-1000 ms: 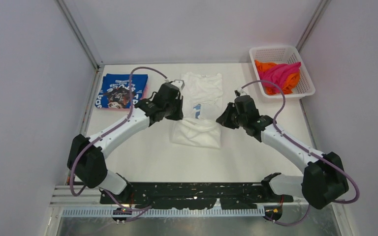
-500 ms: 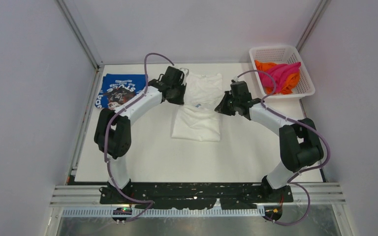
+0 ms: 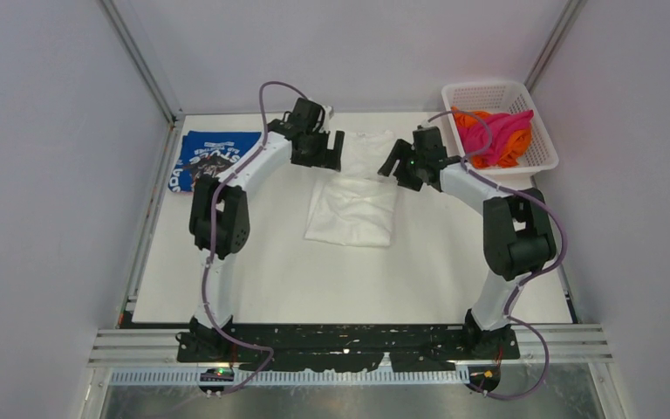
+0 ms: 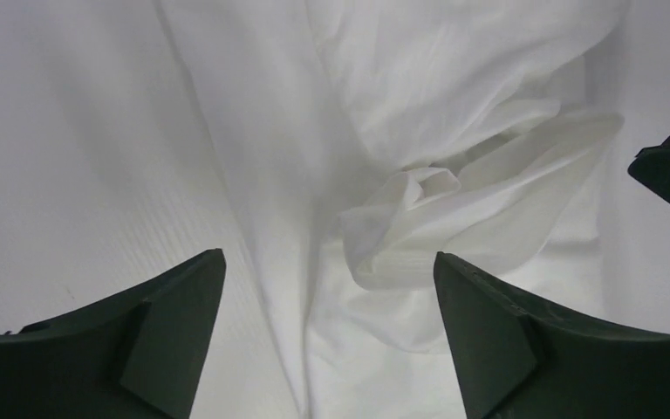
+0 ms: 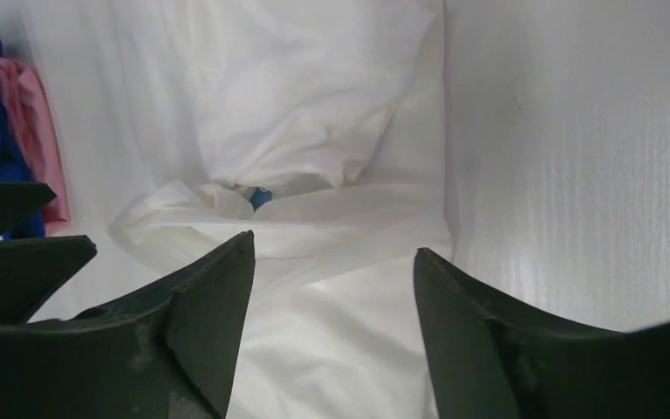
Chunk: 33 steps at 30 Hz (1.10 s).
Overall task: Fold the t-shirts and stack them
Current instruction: Fold the folded rectangular tshirt in 1/3 of the way
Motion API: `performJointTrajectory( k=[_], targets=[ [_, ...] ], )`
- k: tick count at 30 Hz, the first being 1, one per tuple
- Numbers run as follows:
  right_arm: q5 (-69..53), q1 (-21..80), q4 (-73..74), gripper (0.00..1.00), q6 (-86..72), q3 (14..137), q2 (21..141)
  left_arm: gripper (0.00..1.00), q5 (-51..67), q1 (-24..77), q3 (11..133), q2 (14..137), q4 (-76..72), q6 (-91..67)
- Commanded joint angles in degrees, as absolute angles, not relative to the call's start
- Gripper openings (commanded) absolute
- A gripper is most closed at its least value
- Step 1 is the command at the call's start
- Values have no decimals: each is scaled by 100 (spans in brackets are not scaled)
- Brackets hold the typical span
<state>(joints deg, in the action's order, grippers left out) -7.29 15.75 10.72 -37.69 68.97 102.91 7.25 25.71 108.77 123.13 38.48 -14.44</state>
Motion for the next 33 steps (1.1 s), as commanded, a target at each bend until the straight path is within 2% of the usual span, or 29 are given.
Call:
performJointTrajectory(
  k=[1, 3, 10, 14, 17, 21, 25, 29, 31, 33],
  targets=[
    [-874, 1473, 1026, 83, -3368, 7350, 10121, 99, 430, 2431, 10942, 11645, 4112, -1622],
    [-1000, 1473, 991, 99, -3186, 7192, 9896, 100, 367, 2426, 10368, 11142, 3857, -1759],
    [-1734, 1893, 588, 96, -2511, 6062, 9072, 100, 402, 2430, 7496, 9279, 2879, -2536],
    [-2260, 2546, 513, 95, -2197, 6072, 9120, 100, 486, 2426, 6241, 8621, 2409, -2978],
    [-2284, 2852, 472, 95, -2219, 6378, 9576, 100, 1077, 2434, 5877, 8612, 2106, -3088],
    [-2392, 2956, 410, 95, -2383, 7157, 10483, 99, 1230, 2426, 5843, 8883, 2081, -3161],
    [-2042, 2956, 750, 95, -2127, 8508, 11589, 94, 1274, 2432, 5964, 9186, 2092, -3164],
    [-1557, 2863, 1699, 95, -1723, 10840, 12877, 88, 1240, 2431, 6015, 9425, 2103, -3183],
    [-1636, 2842, 2124, 95, -1534, 11656, 13549, 82, 1232, 2428, 5993, 9536, 2074, -3187],
    [-1810, 2839, 2285, 96, -1404, 11959, 13617, 75, 1211, 2432, 6007, 9650, 2066, -3203]
  ],
)
